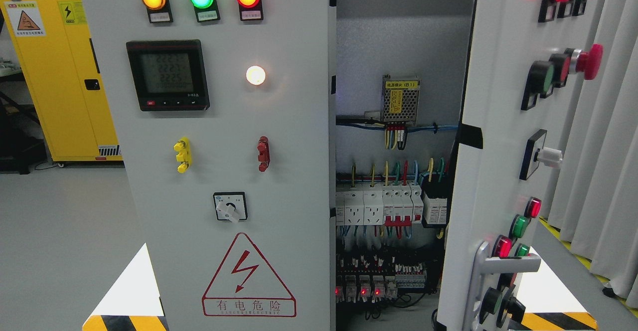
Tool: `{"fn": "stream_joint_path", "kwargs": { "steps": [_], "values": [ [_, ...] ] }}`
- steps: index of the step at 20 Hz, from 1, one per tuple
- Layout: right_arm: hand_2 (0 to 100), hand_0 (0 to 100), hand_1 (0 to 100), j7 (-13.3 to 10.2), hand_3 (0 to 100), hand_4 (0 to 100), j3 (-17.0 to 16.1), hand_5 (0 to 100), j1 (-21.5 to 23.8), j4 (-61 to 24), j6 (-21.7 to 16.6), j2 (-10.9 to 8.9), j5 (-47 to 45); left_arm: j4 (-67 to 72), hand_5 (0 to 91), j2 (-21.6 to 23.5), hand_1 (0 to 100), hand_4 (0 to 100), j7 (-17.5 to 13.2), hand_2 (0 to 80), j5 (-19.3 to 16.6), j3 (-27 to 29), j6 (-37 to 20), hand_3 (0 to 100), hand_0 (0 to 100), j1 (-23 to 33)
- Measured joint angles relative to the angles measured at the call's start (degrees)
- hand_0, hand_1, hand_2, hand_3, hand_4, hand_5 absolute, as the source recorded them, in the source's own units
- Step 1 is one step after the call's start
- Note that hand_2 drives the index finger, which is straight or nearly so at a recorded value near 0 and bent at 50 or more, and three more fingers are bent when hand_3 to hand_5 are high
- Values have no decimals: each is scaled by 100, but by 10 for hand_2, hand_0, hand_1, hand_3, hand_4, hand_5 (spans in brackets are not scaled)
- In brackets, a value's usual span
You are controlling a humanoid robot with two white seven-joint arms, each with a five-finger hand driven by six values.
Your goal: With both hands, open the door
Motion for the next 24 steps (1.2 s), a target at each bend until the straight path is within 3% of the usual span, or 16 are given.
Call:
{"fn": "stream_joint_path", "kwargs": {
  "steps": [2,7,10,17,24],
  "values": [
    [0,214,108,1,0,0,-2,0,0,-2,0,0,1,-423,0,116,178,74,-335,79,74,94,-187,309,351,129],
    [0,214,108,4,0,0,-6,0,0,-6,15,0,3,-1481,0,346,174,176,-1786,128,501,462,-970,362,281,531],
    [0,214,108,4,0,0,-8,0,0,-8,16,0,4,-2206,0,477,144,193,-2407,133,829,677,-1096,365,204,854],
    [0,215,107,9,0,0,-11,0,0,-13,17,0,4,-4216,0,802,140,202,-2778,122,1520,1046,-1152,359,147,1586],
    [0,214,108,23,0,0,-12,0,1,-15,17,0,5,-6145,0,1196,120,225,-3509,131,2022,1432,-470,371,55,1831]
  ]
}}
